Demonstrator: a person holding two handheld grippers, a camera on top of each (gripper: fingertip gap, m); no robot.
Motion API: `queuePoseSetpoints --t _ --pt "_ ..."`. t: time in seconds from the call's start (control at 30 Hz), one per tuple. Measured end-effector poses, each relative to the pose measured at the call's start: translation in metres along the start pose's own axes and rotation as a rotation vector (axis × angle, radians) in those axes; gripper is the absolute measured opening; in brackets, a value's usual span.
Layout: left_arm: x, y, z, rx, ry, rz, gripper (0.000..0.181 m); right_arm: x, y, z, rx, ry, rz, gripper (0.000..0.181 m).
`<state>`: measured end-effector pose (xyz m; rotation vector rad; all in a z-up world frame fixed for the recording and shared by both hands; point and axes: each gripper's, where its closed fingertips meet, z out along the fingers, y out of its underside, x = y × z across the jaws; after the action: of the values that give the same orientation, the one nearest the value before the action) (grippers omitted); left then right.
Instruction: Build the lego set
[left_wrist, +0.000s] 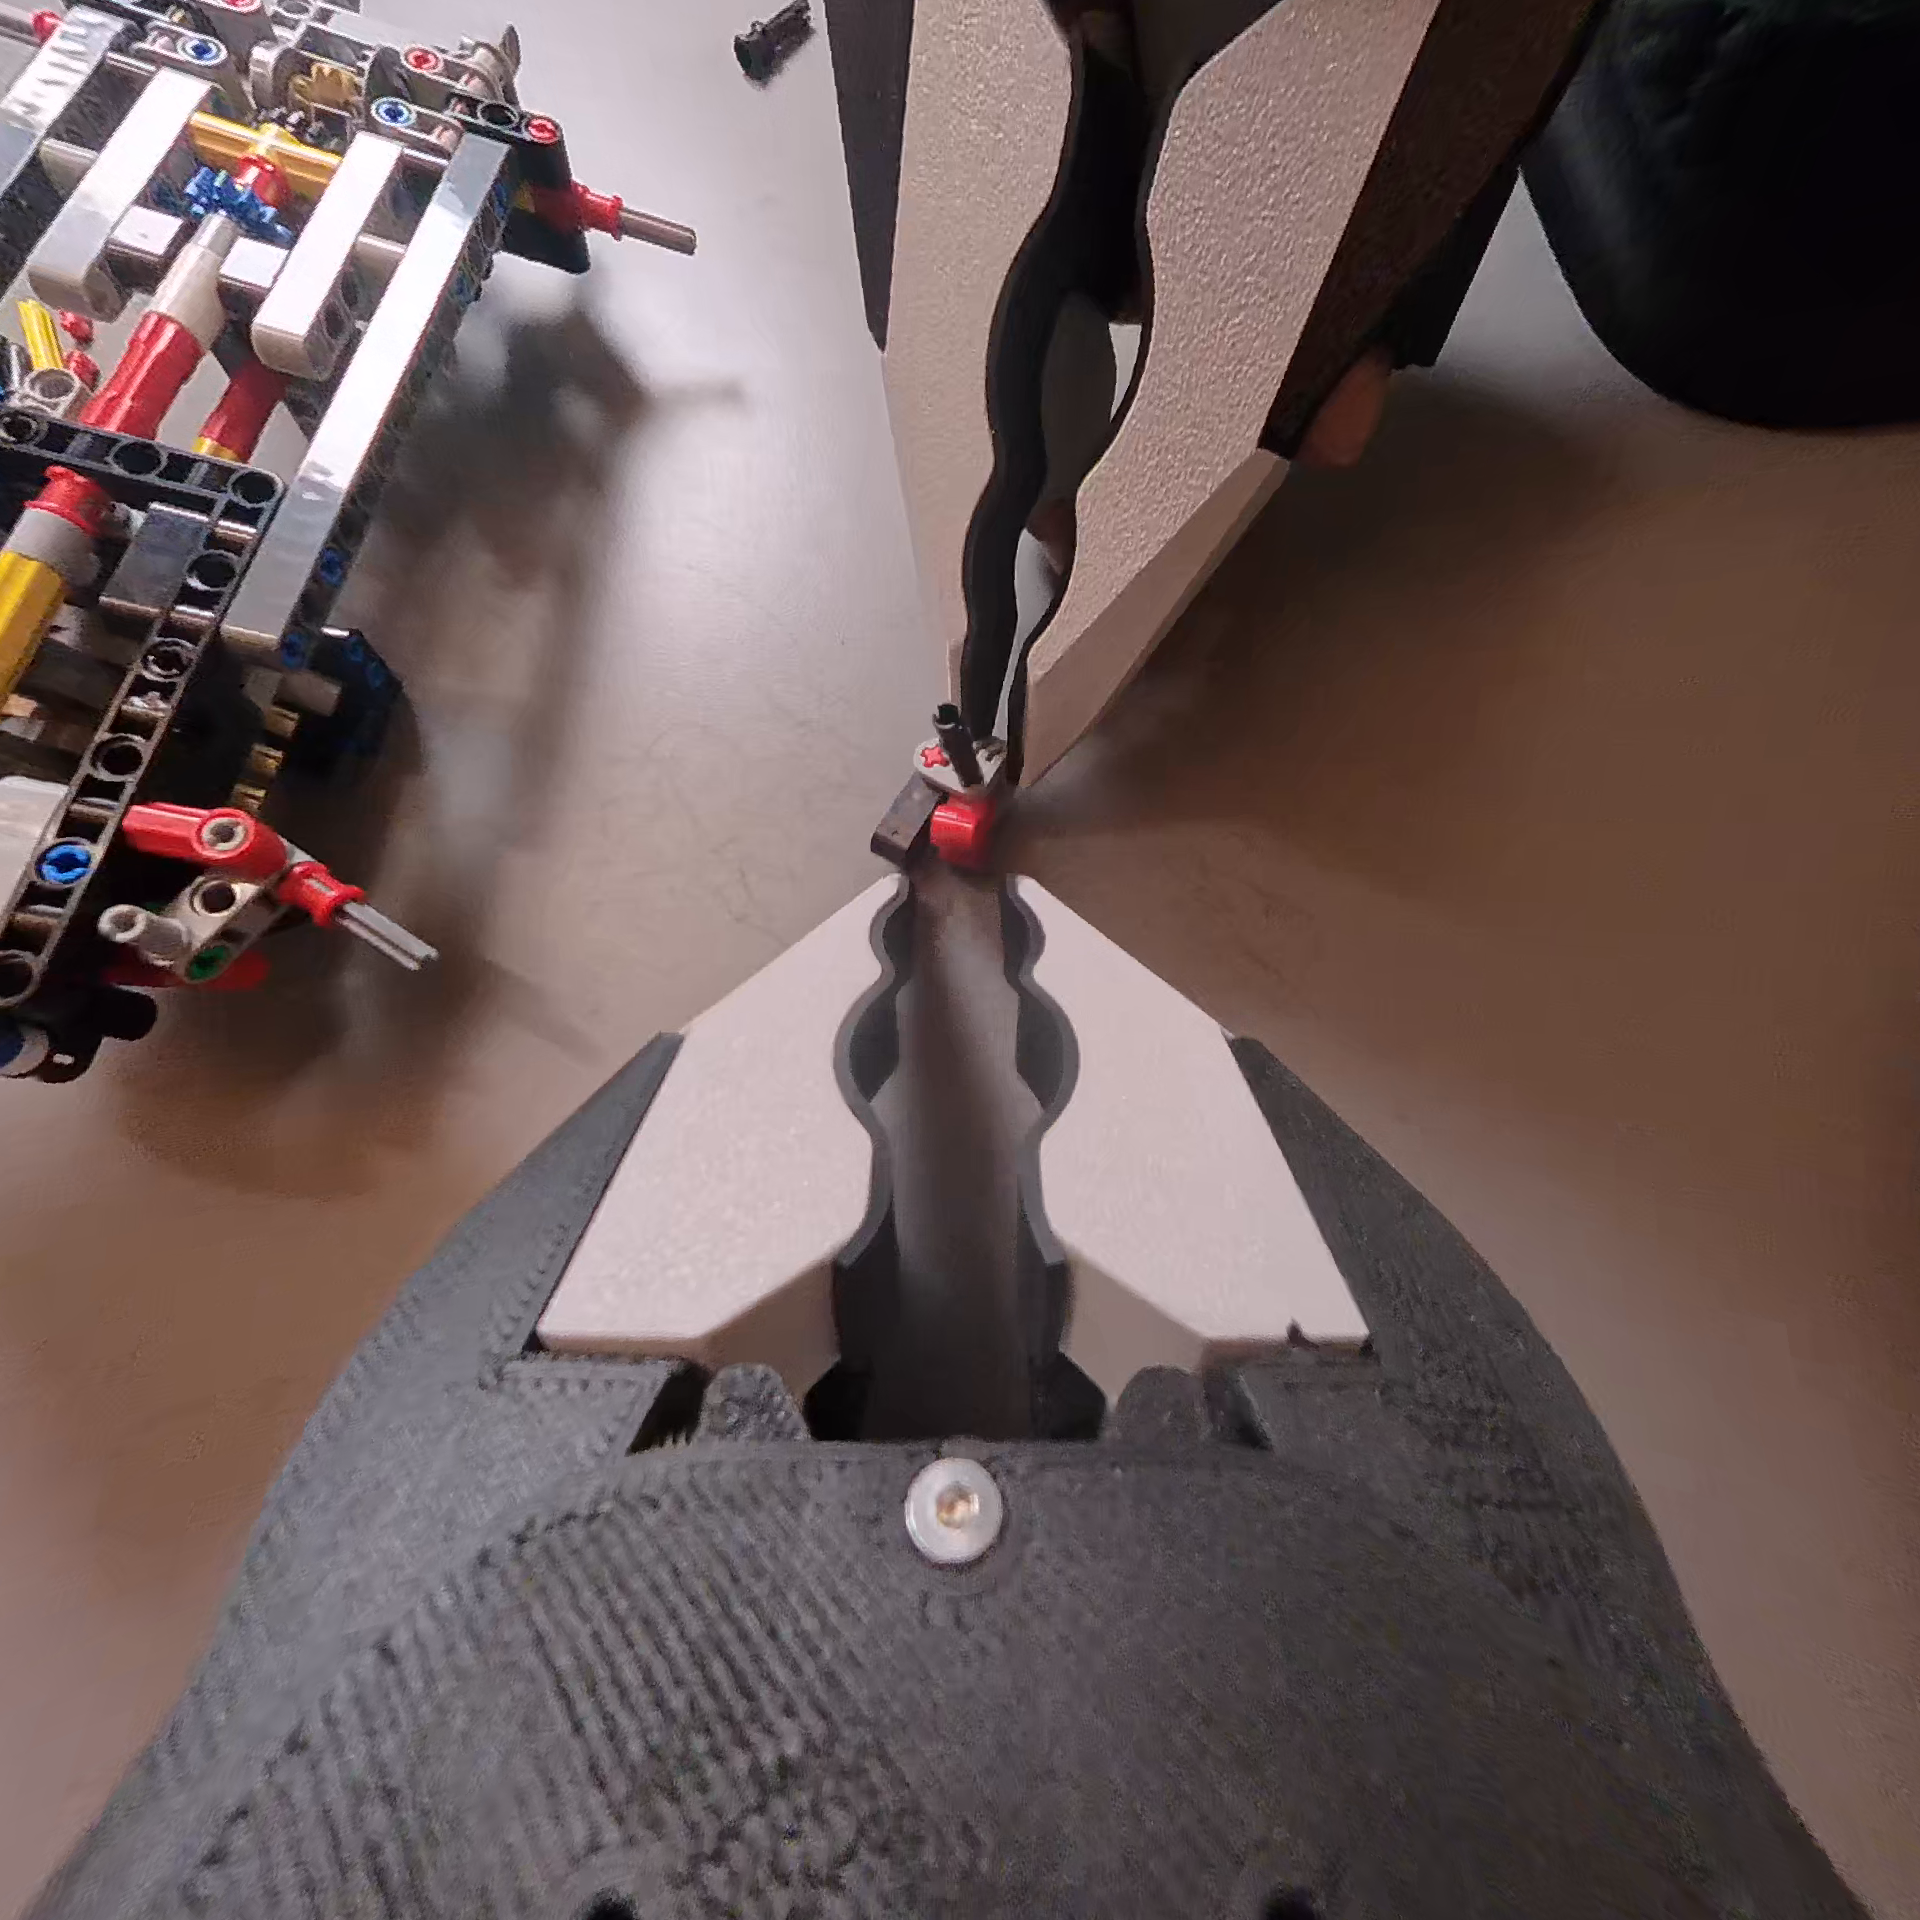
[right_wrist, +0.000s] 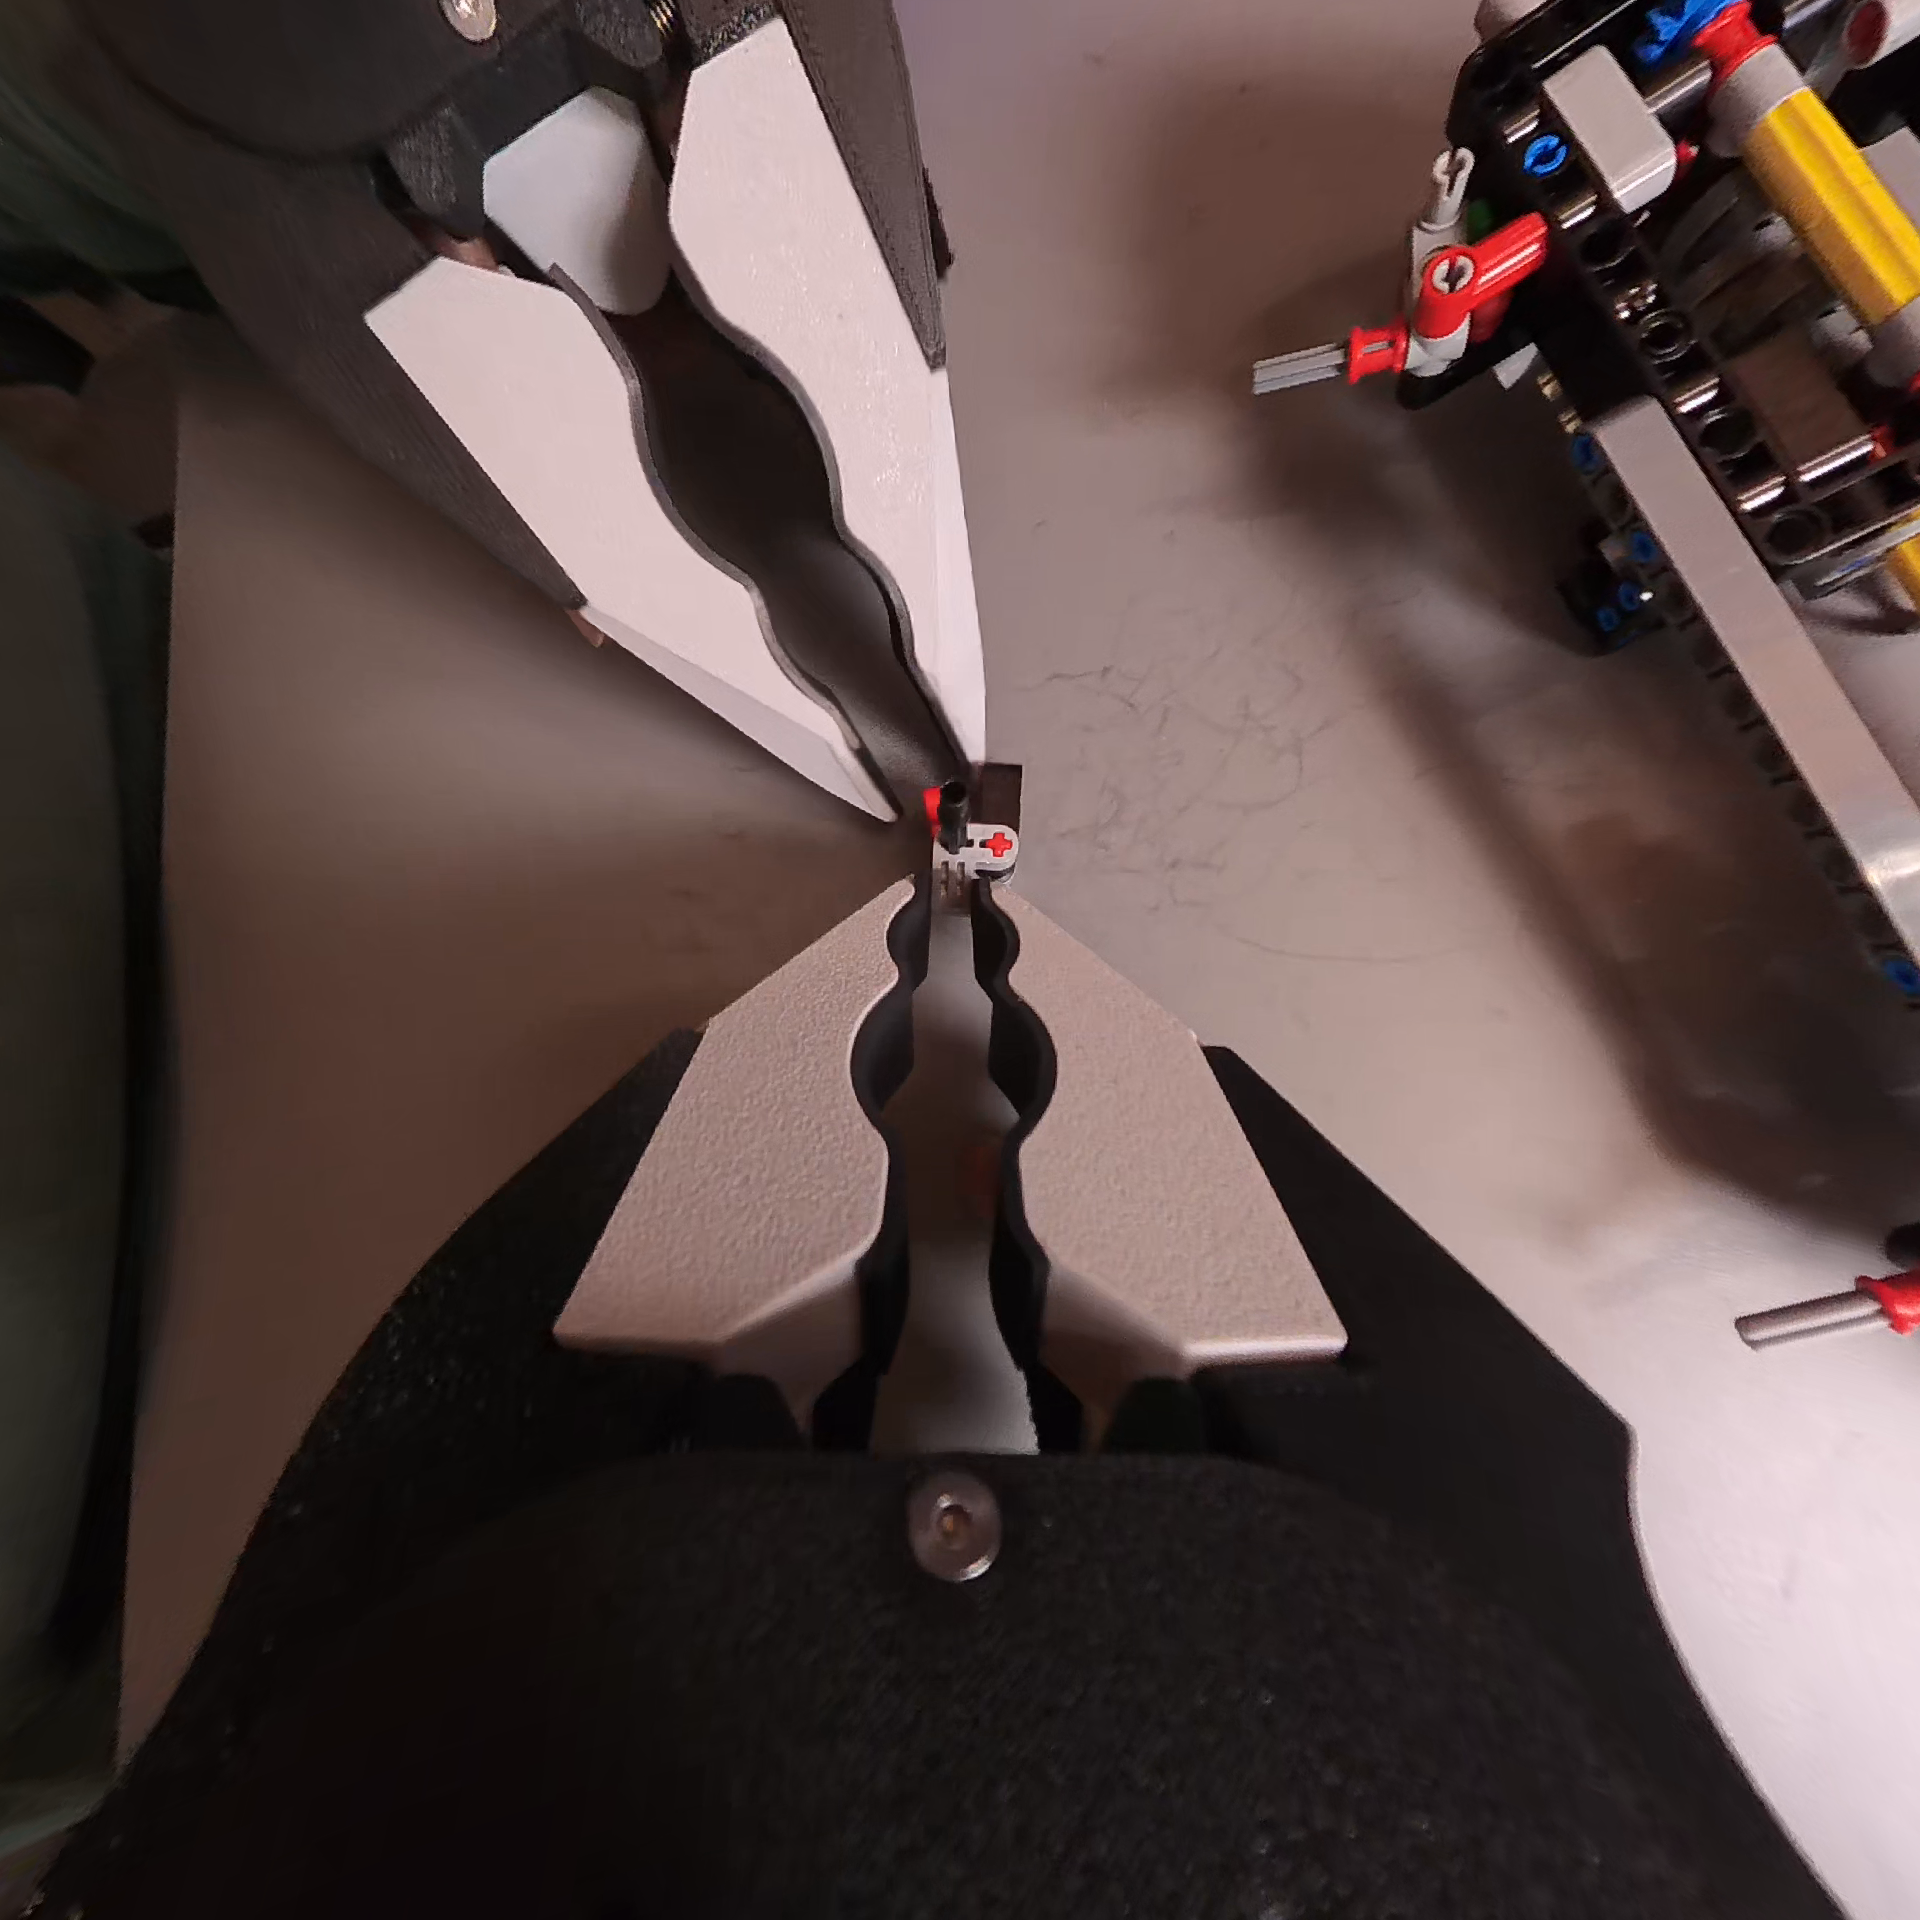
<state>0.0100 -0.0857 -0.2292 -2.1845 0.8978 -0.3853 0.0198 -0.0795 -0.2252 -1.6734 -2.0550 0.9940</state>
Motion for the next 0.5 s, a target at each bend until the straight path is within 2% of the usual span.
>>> queuePoseSetpoints --t 0.17,0.2,0.5 --pt "-0.004 -0.004 -0.005 0.044 -0.011 0.044 0.051 -0.002 0.001 -0.001 -0.004 -0.003 -0.052 0.005" --pt "-0.003 -0.003 -0.003 0.044 -0.002 0.059 0.053 -0.002 0.002 -0.001 -0.008 -0.005 -0.069 0.005" --pt "0.010 -0.003 0.006 0.061 0.100 0.126 0.026 -0.017 0.006 0.001 -0.034 -0.073 -0.240 0.005"
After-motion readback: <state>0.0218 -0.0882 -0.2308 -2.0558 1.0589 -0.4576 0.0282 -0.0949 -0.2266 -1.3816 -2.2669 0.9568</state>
